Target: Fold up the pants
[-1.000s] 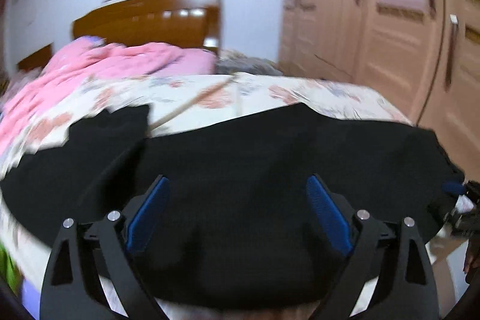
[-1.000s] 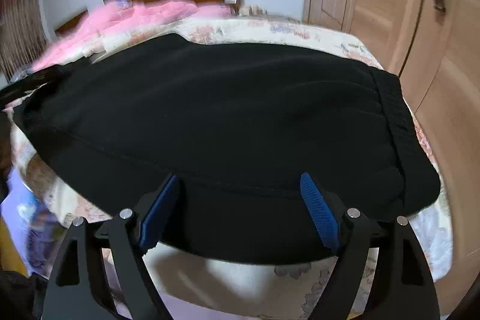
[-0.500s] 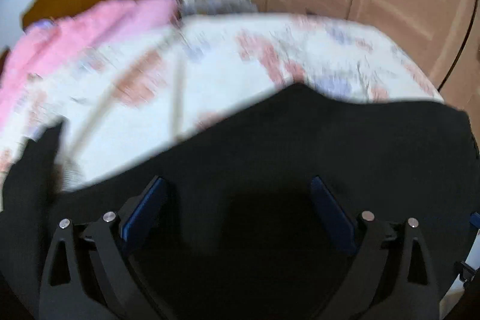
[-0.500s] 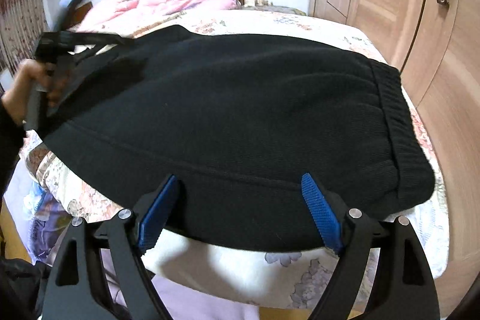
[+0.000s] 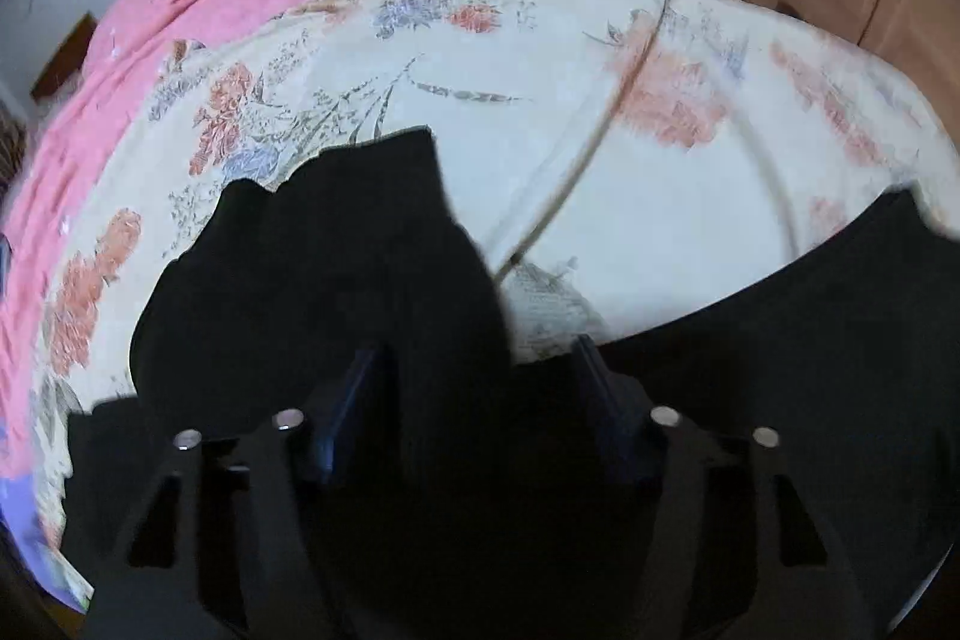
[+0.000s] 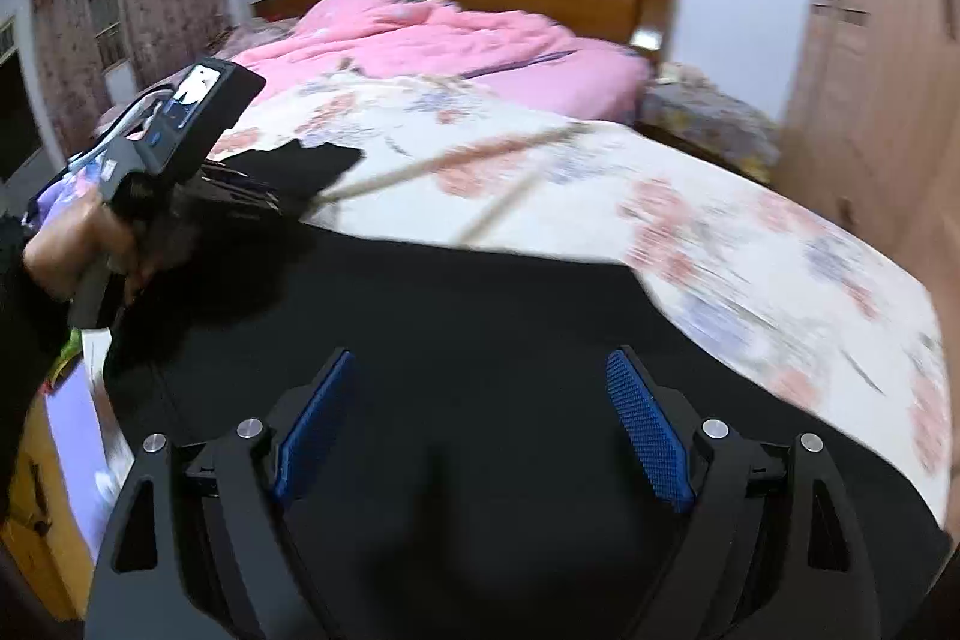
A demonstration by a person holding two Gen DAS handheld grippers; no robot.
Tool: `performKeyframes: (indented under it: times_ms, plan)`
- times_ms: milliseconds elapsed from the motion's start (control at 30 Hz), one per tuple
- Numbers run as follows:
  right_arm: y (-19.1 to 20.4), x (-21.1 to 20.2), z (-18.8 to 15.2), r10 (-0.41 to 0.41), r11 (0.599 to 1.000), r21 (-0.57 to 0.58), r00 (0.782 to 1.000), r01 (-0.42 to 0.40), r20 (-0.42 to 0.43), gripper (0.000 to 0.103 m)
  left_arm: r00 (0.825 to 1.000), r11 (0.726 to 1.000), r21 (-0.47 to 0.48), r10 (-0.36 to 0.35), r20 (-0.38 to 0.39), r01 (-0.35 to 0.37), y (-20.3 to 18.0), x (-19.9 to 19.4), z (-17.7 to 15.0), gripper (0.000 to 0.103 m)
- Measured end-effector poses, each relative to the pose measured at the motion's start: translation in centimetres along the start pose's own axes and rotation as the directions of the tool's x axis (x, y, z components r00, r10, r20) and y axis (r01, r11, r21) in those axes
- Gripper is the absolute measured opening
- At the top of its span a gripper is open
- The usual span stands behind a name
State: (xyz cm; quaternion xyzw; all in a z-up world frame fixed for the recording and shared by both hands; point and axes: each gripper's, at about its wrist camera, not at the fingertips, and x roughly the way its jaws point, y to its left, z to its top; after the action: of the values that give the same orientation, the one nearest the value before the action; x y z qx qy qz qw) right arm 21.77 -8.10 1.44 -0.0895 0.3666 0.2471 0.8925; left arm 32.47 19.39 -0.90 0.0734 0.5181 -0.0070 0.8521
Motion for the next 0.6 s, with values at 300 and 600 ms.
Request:
performKeyframes:
  times_ms: [300, 600]
  plan:
    - [2.8, 5.8, 0.0, 0.087, 0.996, -0.031, 0.993, -0.089, -0.076, 0.083, 0.902, 0.919, -0.368, 0.034, 0.43, 0.141, 11.3, -11.7, -9.0, 0.008]
    - [1.3, 7.3, -0.8, 0.154, 0.987, 0.063, 0.981, -0.148, -0.114, 0.088, 0.892, 0.651, -0.677, 0.0, 0.451, 0.343, 22.9, -8.9, -25.7, 0.061]
